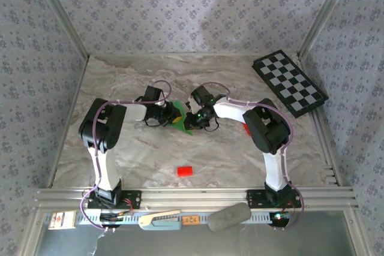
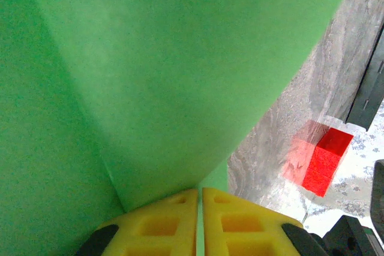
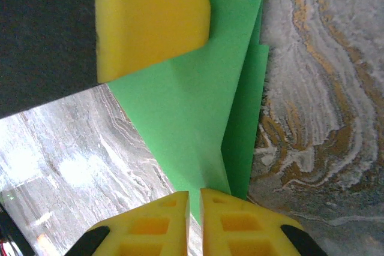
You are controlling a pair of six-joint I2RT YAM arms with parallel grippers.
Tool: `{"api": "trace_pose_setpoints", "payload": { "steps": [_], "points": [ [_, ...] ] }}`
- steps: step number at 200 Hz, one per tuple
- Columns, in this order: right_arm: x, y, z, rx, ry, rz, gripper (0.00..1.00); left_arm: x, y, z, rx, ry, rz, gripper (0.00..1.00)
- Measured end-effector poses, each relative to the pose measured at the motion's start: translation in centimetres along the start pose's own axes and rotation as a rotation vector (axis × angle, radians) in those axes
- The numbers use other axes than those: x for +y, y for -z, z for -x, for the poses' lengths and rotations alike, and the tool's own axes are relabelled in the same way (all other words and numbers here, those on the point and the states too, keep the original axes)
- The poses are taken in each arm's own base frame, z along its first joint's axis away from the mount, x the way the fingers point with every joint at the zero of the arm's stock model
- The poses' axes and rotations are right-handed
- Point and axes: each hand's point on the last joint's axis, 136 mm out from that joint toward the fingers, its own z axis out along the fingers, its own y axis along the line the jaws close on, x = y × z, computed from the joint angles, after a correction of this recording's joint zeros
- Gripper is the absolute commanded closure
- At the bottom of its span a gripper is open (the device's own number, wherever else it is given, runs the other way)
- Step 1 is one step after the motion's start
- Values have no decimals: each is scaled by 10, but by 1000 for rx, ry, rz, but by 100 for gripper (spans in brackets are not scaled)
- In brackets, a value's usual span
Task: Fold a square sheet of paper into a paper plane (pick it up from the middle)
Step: Fourth fold the wing at the center of the table.
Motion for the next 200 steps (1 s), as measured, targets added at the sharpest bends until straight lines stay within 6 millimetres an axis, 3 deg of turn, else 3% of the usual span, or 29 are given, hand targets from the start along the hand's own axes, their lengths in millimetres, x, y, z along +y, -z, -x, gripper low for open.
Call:
{"api": "trace_pose_setpoints", "payload": {
  "steps": [200],
  "points": [
    [-8,-5,-7,15,-4,11,86,6,1,0,-6,37,72,91]
  ]
}}
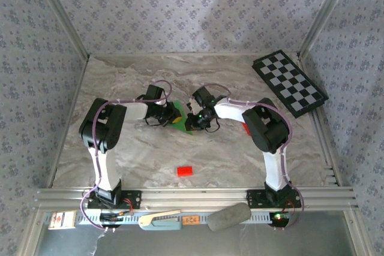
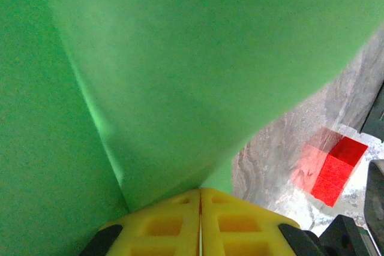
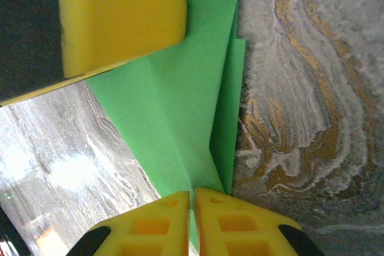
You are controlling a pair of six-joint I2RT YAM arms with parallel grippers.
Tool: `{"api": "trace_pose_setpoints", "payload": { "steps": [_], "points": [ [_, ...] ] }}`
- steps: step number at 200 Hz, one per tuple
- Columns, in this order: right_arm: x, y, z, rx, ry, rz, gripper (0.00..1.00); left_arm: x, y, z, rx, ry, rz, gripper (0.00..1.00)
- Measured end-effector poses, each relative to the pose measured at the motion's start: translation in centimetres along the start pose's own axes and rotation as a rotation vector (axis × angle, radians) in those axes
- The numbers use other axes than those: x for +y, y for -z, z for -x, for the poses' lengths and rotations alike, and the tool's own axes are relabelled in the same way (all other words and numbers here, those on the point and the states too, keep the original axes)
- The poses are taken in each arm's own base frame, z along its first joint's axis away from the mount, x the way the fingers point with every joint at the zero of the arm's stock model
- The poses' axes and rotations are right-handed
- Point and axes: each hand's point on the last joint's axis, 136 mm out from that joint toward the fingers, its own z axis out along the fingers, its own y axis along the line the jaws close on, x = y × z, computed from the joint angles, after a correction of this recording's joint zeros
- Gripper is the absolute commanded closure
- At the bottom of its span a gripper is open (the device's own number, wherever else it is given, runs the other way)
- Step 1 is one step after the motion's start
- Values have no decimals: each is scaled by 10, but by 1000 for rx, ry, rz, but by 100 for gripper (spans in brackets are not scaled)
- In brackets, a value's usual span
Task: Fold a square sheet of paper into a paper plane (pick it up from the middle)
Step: Fourth fold the wing at the center of the table.
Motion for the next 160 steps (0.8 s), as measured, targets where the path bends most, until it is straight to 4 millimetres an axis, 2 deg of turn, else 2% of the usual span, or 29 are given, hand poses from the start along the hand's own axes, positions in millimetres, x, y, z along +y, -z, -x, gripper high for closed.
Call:
{"api": "trace_pose_setpoints", "payload": {
  "steps": [84,121,160],
  "points": [
    [-6,10,-26,20,9,1,86,1,0,-2,9,16,10,91],
    [-10,21,-48,64,-15,-25,86,1,0,-2,9,16,10,91],
    [2,34,-38,19,11,-17,87,0,0,-2,9,15,9,91]
  ]
}}
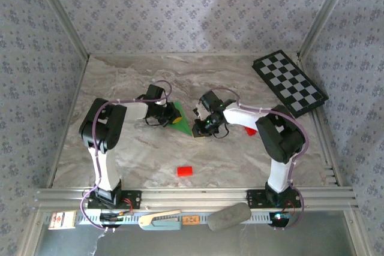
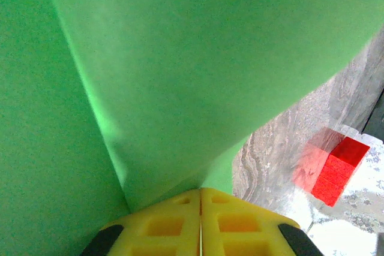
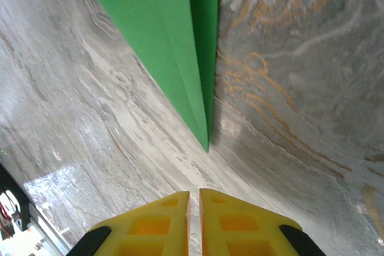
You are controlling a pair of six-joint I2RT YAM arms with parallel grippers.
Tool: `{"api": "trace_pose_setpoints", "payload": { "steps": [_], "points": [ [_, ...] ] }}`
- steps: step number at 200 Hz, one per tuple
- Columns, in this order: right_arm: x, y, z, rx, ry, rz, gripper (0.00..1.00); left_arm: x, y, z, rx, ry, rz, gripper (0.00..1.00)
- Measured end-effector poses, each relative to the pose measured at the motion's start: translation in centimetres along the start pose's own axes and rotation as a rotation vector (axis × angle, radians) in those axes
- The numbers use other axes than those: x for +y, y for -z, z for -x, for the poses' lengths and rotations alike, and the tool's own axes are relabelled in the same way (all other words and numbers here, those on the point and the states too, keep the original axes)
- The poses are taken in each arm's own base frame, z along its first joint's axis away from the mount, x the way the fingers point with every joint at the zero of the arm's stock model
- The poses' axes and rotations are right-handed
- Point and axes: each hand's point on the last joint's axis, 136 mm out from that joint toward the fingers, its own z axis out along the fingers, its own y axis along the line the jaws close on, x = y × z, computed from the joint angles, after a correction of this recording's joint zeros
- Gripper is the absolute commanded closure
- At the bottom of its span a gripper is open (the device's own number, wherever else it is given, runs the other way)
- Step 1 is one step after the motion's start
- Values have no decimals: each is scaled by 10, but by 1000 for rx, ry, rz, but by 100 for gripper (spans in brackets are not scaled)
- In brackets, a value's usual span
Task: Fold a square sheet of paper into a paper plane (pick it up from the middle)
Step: Fourth fold the wing at the center of the table.
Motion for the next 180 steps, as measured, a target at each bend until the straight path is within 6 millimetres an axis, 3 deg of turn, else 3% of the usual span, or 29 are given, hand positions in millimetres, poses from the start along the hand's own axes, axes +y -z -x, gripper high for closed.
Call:
{"api": "trace_pose_setpoints", "payload": {
  "steps": [69,129,180],
  "points": [
    [24,-5,57,-117,39,13,89,-1,0,0,2,0,-3,90],
    [12,-26,57,-80,11,-6,89,-1,0,0,1,7,-5,90],
    [4,-30,56,-80,-4,-43,90,-1,0,0,3,7,-6,90]
  ]
}}
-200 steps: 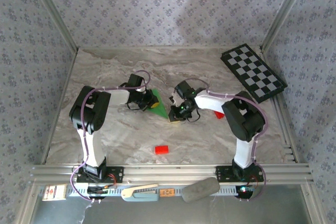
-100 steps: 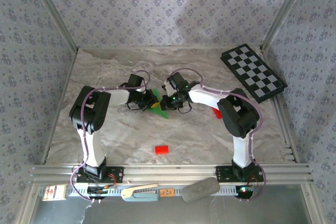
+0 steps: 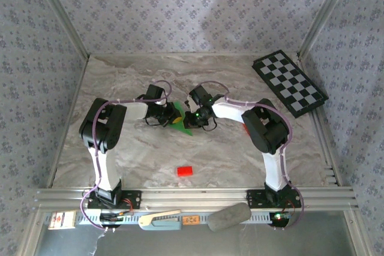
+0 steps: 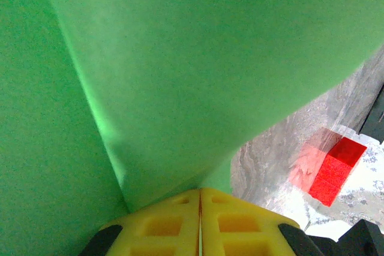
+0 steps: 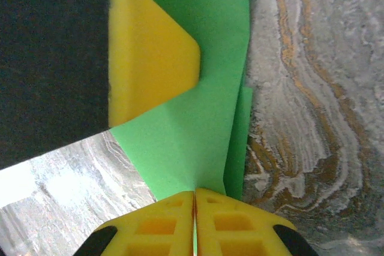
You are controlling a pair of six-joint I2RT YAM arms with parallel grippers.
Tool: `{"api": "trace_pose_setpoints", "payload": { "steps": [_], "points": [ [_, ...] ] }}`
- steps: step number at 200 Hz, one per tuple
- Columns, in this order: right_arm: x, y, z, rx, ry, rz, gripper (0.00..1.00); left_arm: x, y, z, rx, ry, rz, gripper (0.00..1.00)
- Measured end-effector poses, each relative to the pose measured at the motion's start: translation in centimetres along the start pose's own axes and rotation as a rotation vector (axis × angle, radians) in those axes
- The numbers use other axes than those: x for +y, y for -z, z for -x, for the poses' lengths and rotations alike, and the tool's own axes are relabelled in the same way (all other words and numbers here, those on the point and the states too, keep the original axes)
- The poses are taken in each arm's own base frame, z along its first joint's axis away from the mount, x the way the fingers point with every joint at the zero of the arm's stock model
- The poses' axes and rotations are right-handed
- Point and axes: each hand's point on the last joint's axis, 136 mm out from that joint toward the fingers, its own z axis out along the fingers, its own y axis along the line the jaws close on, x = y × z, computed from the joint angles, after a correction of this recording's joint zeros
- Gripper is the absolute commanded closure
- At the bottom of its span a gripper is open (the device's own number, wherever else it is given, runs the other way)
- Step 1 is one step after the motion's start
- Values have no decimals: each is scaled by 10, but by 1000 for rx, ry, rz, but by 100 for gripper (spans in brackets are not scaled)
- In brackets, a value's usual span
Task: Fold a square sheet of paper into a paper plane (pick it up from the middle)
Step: Fourth fold the wing at the center of the table.
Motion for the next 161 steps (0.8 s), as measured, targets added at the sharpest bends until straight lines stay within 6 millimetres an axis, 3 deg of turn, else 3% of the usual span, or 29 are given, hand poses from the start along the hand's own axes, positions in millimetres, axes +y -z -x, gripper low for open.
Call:
{"api": "trace_pose_setpoints", "payload": {
  "steps": [87,161],
  "points": [
    [-9,-3,-3,16,-14,-38,90,-5,3,2,10,-61,-13,83],
    [-10,-3,-4,33,-23,-54,90,-15,13,18,-20,-156,-17,83]
  ]
}}
